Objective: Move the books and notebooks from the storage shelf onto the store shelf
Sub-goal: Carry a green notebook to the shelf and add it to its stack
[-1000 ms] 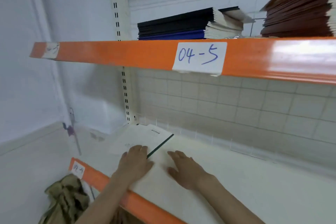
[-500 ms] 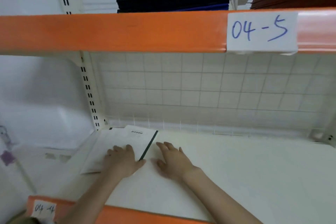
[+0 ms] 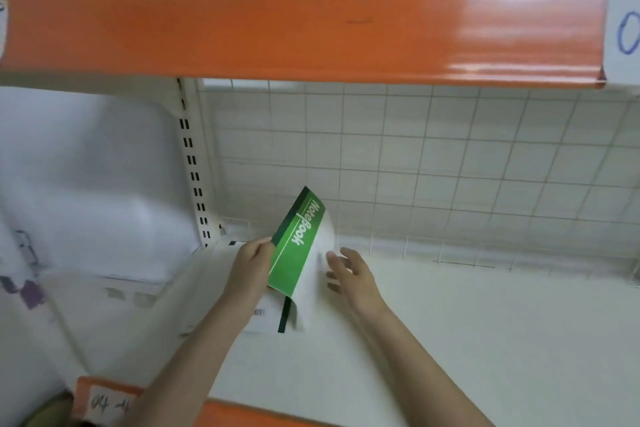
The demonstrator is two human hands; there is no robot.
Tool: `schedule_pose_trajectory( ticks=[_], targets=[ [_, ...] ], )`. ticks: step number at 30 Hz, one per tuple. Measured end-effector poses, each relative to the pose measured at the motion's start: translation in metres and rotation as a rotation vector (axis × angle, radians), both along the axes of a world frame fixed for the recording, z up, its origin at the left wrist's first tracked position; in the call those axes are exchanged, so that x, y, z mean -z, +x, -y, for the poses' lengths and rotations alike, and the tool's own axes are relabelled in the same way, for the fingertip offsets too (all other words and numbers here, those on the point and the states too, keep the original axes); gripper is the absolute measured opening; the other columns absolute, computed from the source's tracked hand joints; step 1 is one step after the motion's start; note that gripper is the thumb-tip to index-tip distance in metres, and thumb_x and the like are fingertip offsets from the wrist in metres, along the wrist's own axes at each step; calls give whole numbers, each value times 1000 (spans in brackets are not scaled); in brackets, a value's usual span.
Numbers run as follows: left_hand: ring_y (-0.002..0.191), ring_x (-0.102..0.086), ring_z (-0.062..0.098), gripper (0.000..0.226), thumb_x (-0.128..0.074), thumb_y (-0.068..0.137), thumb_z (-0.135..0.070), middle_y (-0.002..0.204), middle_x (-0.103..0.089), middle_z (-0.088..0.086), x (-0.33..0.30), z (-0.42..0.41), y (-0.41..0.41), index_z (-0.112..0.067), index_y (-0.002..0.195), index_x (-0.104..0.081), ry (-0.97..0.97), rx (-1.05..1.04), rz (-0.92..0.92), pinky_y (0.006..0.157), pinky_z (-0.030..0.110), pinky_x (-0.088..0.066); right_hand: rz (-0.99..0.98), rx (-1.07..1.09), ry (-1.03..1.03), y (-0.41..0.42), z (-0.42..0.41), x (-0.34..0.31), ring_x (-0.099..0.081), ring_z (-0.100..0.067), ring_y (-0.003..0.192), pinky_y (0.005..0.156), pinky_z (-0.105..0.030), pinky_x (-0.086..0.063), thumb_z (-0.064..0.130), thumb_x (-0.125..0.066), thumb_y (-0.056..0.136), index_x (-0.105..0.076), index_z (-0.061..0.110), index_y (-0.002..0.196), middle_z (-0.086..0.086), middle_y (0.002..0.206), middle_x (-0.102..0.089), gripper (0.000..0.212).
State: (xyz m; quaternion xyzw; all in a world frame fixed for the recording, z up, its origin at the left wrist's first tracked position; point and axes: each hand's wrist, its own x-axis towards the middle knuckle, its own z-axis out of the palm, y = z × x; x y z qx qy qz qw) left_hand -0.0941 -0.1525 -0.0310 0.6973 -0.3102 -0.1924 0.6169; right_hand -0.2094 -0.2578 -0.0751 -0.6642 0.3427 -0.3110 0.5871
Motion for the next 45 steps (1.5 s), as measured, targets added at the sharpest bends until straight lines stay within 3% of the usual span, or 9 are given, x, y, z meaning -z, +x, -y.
schedule_pose_trajectory(
  ticks=[7,12,17,22,26,32,37,42,45],
  targets=[
    [87,-68,33,33,-37,102,-25,106,-67,20,6,-8,11,-5,112,-61,-152,172,-525,61,38,-60,178,-61,488,-12,15,-7,-69,-29,85,63,-31,-56,14,-51,97,-58,-2,113,-17,103,-70,24],
    [116,-54,26,47,-41,91,-54,119,-63,4,42,-14,30,-18,116,-60,598,-51,651,93,35,-46,226,-64,446,-15,15,-4,-68,-22,80,55,-26,-54,5,-46,98,-58,8,116,-11,104,-70,23],
    [139,-19,37,98,-32,77,-80,150,-23,23,55,-8,13,-10,145,-24,1121,19,742,108,55,-21,256,-79,392,-13,13,-5,-69,-25,93,65,-30,-55,7,-45,98,-57,12,119,-8,110,-71,25],
    [64,-45,18,23,-46,92,-27,68,-50,-3,40,-10,-10,-11,75,-50,638,-42,633,54,25,-32,273,-86,374,-16,11,-8,-69,-22,89,63,-28,-55,9,-45,98,-58,16,117,-6,110,-71,24],
    [86,-64,22,11,-50,91,-13,91,-68,1,26,-12,5,-13,95,-60,564,-85,634,69,28,-47,294,-91,382,-16,6,-11,-69,-21,87,62,-28,-54,12,-46,98,-59,19,116,-5,109,-71,24],
    [60,-65,14,25,-41,100,-11,70,-70,2,24,-14,2,-6,92,-64,-293,116,-451,54,24,-51,350,-63,313,-4,-5,-6,-66,-21,102,81,-37,-57,13,-47,98,-52,24,127,-5,127,-61,31],
    [75,-70,21,40,-39,98,-26,86,-73,11,18,-16,4,-10,89,-75,-478,259,-771,61,27,-57,399,-90,350,-11,-3,-5,-68,-18,87,64,-29,-57,0,-50,95,-17,30,150,-10,124,-61,71],
    [107,-55,29,17,-59,88,-22,100,-72,5,49,-15,20,-23,103,-67,-39,-64,-34,82,33,-53,432,-70,376,-12,-1,-10,-70,-25,92,75,-37,-59,-7,-48,92,-48,6,132,-8,110,-71,42],
    [146,-7,30,95,-40,70,-80,157,-17,15,78,-10,19,-31,149,-21,788,-87,675,112,60,-5,435,-71,390,-14,-2,-11,-68,-29,98,73,-37,-59,-5,-49,93,-53,7,124,-11,116,-68,34]
  ],
)
